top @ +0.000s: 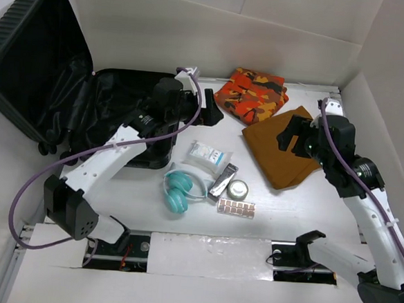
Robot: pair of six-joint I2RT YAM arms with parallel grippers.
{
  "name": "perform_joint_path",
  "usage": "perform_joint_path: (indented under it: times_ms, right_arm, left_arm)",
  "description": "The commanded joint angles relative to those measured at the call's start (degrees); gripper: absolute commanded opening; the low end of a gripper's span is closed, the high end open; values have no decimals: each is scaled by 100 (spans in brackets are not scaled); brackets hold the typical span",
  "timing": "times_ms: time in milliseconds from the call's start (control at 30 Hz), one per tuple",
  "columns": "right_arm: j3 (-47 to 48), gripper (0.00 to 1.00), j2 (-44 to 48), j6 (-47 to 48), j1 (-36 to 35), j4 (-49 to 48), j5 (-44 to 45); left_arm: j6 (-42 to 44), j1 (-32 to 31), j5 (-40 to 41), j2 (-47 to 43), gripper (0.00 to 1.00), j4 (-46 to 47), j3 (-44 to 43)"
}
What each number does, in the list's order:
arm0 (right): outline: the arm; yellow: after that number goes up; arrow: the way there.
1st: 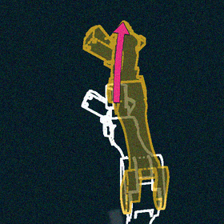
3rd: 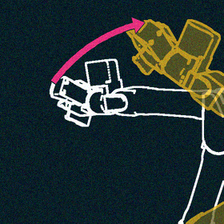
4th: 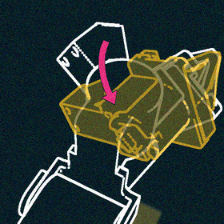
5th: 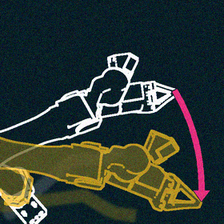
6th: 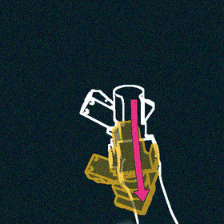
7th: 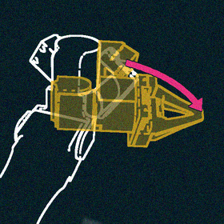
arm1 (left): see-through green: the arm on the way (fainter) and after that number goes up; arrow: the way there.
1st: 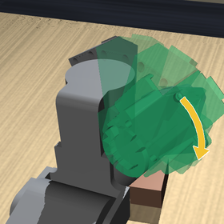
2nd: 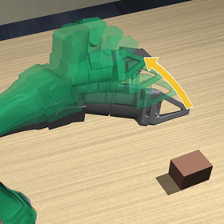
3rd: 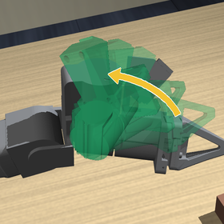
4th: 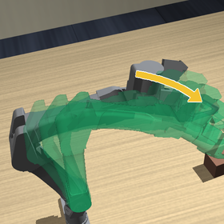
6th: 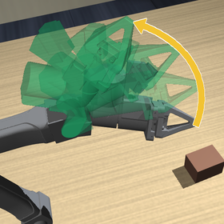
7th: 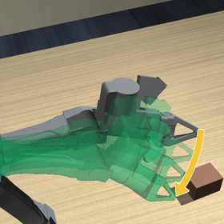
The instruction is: Pack the luggage
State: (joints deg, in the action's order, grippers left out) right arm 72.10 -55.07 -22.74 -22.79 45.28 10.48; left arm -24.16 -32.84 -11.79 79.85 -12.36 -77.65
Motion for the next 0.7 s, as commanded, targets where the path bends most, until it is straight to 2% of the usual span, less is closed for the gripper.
perform_joint_path:
  times_ms: [0, 67, 133, 200, 233, 367, 433, 567, 667]
  right_arm:
    - [-38, 84, 215, -116, 134, 51, 226]
    - [-38, 84, 268, -169, 204, 209, 427]
    - [-38, 84, 269, -222, 353, 341, 621]
    - [102, 84, 269, -222, 573, 534, 832]
    - [242, 84, 269, -222, 661, 596, 833]
    - [551, 84, 269, -222, 995, 781, 833]
    - [603, 84, 269, -222, 1066, 912, 710]
    - [656, 84, 400, -222, 1171, 1026, 658]
    - [604, 84, 471, -222, 1171, 1027, 325]
  left_arm:
    - [-254, 128, -665, 179, 100, 602, -382]
    - [-510, 129, -1156, 530, 95, 936, -383]
    - [-642, -80, -1211, 976, 91, 1042, -497]
    - [-800, -266, -1351, 1355, 74, 990, -680]
    - [-879, -371, -1352, 1557, 70, 990, -934]
    - [-1414, -819, -1274, 2611, 70, 858, -1235]
    - [-1870, -820, -1273, 2885, 74, 928, -1166]
    - [-2355, -944, -1273, 3177, 74, 1210, -884]
    - [-2426, -1049, -1124, 3466, 74, 1210, -988]
